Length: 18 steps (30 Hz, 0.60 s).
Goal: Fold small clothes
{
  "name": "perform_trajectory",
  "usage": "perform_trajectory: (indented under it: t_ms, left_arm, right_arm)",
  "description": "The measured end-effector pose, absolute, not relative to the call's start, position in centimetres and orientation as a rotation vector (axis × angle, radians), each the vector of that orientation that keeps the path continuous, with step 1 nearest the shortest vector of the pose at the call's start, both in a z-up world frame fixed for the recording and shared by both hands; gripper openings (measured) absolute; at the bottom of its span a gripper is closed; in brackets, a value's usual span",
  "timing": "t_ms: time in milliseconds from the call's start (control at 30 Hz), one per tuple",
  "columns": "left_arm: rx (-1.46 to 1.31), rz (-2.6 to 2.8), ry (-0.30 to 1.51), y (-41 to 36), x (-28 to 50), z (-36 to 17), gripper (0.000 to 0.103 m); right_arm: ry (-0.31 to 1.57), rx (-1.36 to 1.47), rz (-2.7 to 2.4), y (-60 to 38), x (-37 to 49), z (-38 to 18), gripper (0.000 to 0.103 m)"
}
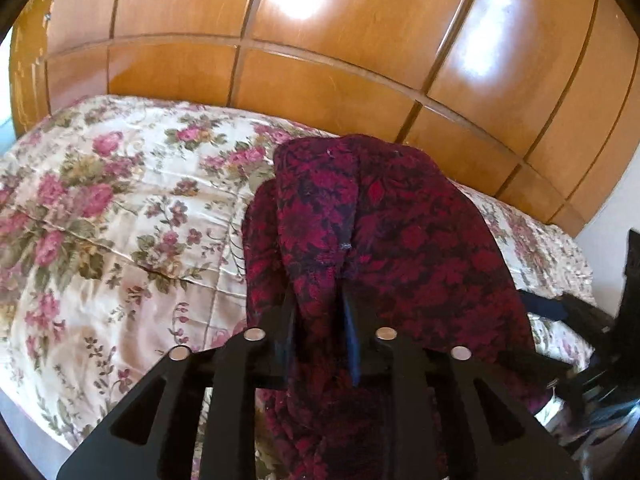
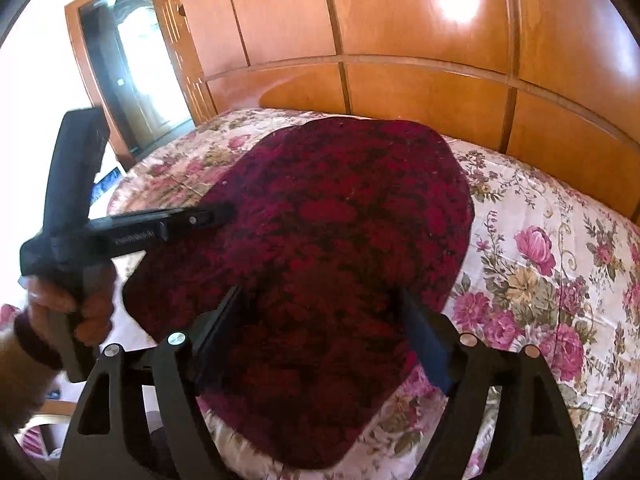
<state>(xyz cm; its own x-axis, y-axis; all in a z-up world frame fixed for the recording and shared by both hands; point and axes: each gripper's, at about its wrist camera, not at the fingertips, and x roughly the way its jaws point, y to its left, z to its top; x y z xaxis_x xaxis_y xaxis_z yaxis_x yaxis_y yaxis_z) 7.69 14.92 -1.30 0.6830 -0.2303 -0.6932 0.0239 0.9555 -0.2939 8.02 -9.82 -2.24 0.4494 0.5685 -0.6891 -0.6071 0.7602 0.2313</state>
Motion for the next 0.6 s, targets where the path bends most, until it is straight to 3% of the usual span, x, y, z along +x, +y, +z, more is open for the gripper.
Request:
perform_trajectory:
  t_ms: [233, 433, 600]
  left_arm:
    - [-0.230, -0.103, 0.790, 14.1, 7.3, -0.7, 0.021]
    - [-0.225, -0.098, 0.781, 14.0, 7.4, -0.8, 0.021]
    - [-0.211, -0.077, 0.783, 14.2, 8.1, -1.3, 0.025]
  right_arm:
    - [0.818, -0.021, 0.676, -9.8, 12.3, 0.8, 0.075]
    - [0.922, -0.091, 0.607, -6.7, 16.6, -1.3, 0.066]
    - [0.966, -0.166, 0.544, -3.9, 18.9, -3.8, 0.069]
